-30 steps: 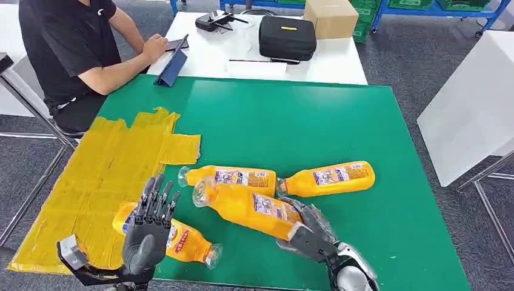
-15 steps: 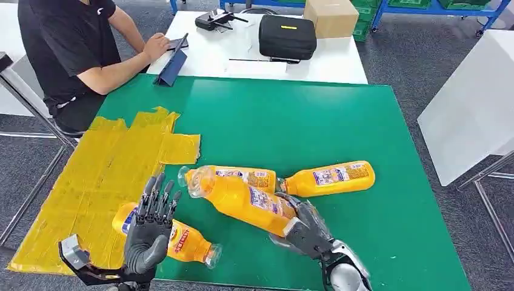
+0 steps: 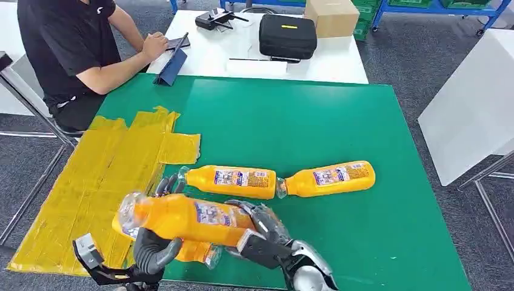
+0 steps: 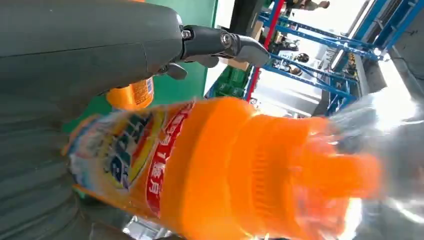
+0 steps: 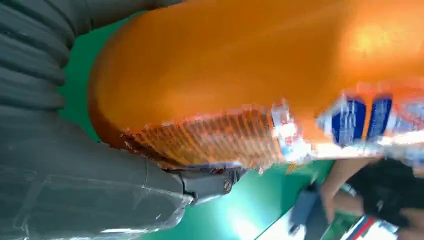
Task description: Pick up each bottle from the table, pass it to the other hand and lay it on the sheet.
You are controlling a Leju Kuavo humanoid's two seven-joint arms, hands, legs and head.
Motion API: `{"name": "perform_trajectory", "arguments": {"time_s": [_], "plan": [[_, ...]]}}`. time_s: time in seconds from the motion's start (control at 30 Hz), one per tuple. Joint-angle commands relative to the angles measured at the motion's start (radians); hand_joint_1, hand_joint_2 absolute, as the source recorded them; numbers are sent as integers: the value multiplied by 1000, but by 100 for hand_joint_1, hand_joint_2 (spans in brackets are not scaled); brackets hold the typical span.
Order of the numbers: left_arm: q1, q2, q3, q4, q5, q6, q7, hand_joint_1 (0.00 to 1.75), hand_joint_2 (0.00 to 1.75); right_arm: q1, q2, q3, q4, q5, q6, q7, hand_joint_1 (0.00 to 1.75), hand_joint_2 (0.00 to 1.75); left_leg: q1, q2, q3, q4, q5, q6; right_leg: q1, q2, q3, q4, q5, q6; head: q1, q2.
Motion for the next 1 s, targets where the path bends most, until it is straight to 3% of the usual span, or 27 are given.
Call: {"name": "perform_trajectory", "arguments": {"time_s": [0.03,0.53,0.57,0.6,1.0], "plan": [[-33,7,-13,52,-72,46,-26,0,175,-79,29,216,166,18,-15,22,175,175,1,3,2,-1,0,-1,1,2,1,-2,1,-2,0,0],[-43,0,-36,23,-240,142,-69,0,175,-81,35,250,208,23,-33,37,175,175,1,-2,1,0,0,-1,1,-2,-2,-1,0,-2,0,0],[-44,0,-40,20,-260,151,-75,9,175,-81,33,250,207,23,-34,37,175,175,1,-2,1,0,0,-1,1,-2,-2,-1,0,-1,0,0],[-44,-3,-40,15,-273,161,-80,175,175,-81,31,250,205,22,-35,39,175,175,1,-2,1,0,0,-1,1,-2,-2,-2,0,-2,0,0],[-44,-5,-41,9,-286,160,-91,175,175,-80,25,249,201,22,-34,39,175,175,0,-2,1,0,0,0,0,-2,-3,-1,0,-1,0,0]]}}
